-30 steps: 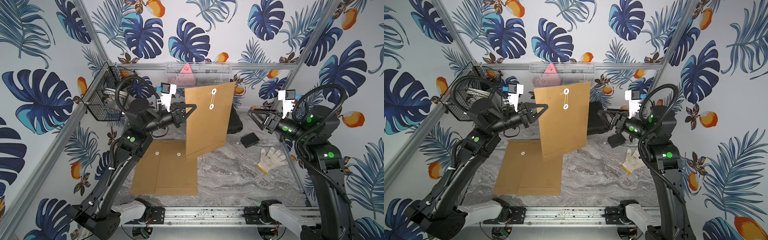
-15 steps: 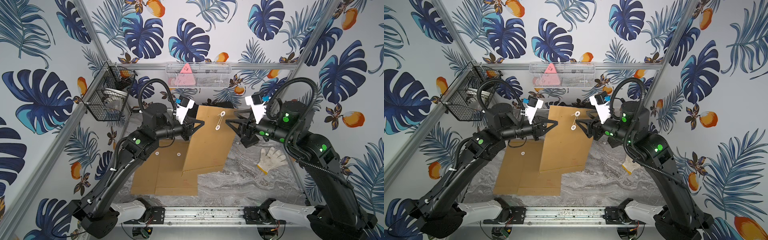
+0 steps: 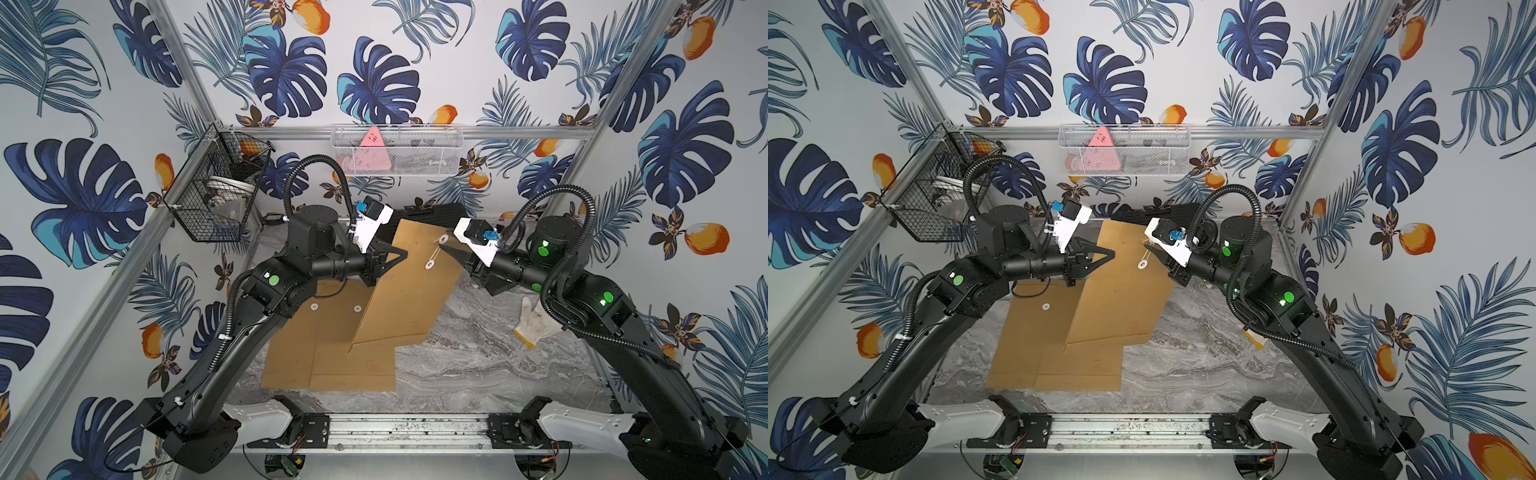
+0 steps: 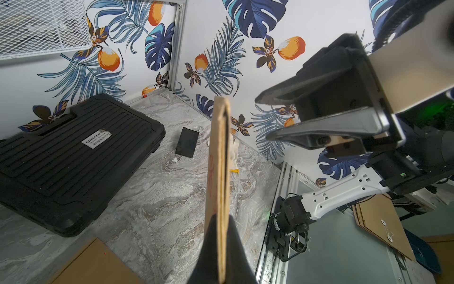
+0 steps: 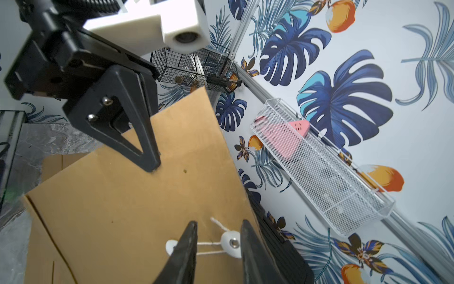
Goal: Open the file bag
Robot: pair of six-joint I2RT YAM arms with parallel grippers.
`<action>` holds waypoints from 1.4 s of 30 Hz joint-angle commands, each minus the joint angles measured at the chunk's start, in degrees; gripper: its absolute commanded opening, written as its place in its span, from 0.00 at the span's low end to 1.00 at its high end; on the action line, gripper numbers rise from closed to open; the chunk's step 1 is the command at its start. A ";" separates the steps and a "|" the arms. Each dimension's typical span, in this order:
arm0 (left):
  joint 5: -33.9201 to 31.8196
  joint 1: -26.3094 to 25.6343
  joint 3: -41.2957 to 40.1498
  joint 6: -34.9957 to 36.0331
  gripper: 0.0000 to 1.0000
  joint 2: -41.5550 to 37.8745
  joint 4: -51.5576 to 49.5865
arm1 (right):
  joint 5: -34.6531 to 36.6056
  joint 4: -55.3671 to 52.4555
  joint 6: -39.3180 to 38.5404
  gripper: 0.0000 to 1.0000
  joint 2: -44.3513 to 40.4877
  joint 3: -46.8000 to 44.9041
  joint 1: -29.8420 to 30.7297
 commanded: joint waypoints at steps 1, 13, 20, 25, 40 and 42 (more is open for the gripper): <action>0.33 -0.02 0.64 1.16 0.00 0.17 -0.19 | -1.39 4.54 -6.95 0.38 0.27 -1.39 0.08; -0.13 0.00 2.00 0.29 0.00 1.20 -1.79 | 8.54 2.31 -19.71 0.44 1.92 -2.25 3.25; 0.06 -0.03 2.42 -0.07 0.00 2.04 -1.87 | 12.02 4.47 -22.91 0.40 1.94 -4.59 5.16; 0.38 -0.01 2.51 -0.09 0.00 2.18 -1.94 | 14.82 6.57 -24.31 0.38 1.92 -6.05 5.60; 0.67 -0.02 3.03 -0.25 0.00 2.22 -2.05 | 16.99 8.41 -24.90 0.22 2.05 -7.52 6.06; 0.84 -0.03 3.04 -0.33 0.00 2.24 -2.02 | 17.12 8.51 -25.11 0.21 2.10 -7.72 6.02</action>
